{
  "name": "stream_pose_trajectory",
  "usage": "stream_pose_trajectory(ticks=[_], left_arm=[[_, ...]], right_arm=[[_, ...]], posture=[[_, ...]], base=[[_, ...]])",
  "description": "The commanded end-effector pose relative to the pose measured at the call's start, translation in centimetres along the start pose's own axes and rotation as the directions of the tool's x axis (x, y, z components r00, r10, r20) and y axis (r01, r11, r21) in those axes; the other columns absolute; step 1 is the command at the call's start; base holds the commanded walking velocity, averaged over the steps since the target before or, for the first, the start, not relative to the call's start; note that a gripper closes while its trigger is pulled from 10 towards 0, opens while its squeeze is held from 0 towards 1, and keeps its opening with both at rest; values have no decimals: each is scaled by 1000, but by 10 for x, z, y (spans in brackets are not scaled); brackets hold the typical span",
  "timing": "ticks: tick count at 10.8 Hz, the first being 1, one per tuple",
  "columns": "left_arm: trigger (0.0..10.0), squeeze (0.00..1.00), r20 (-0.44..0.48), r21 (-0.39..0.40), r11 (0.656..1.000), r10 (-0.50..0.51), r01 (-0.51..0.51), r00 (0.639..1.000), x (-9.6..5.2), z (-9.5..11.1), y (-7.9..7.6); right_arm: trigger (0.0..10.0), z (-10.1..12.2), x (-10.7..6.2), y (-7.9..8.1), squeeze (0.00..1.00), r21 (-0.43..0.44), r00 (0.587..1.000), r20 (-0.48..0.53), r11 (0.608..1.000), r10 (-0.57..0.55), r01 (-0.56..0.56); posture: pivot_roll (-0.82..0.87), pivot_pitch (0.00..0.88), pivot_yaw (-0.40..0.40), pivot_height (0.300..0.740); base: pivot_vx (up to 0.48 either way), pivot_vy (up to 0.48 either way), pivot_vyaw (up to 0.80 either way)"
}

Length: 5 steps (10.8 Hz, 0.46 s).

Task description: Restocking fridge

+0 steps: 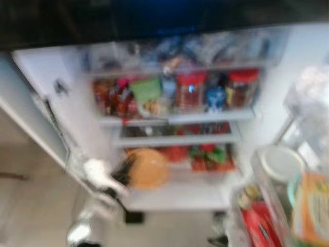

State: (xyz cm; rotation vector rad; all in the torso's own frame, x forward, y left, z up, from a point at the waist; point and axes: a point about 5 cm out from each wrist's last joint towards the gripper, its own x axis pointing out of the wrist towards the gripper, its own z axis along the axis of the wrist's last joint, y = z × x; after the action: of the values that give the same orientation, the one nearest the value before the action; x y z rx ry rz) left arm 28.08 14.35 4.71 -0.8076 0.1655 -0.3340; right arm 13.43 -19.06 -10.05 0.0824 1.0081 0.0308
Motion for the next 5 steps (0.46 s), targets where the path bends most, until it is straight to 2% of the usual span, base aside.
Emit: stream_pose_trajectory(ticks=[1,5], left_arm=[[10000,0,18,26,999,35,-36,999,-8,11,11],[10000,0,2,13,999,31,-31,1000,-8,9,12]], right_arm=[[10000,-7,-3,-9,0,29,999,-24,999,-37,37],[10000,-7,-3,-9,0,30,999,-23,999,-33,34]], posture=[[40,83,59,740],[36,83,62,740]], base=[[277,0,0],[277,0,0]])
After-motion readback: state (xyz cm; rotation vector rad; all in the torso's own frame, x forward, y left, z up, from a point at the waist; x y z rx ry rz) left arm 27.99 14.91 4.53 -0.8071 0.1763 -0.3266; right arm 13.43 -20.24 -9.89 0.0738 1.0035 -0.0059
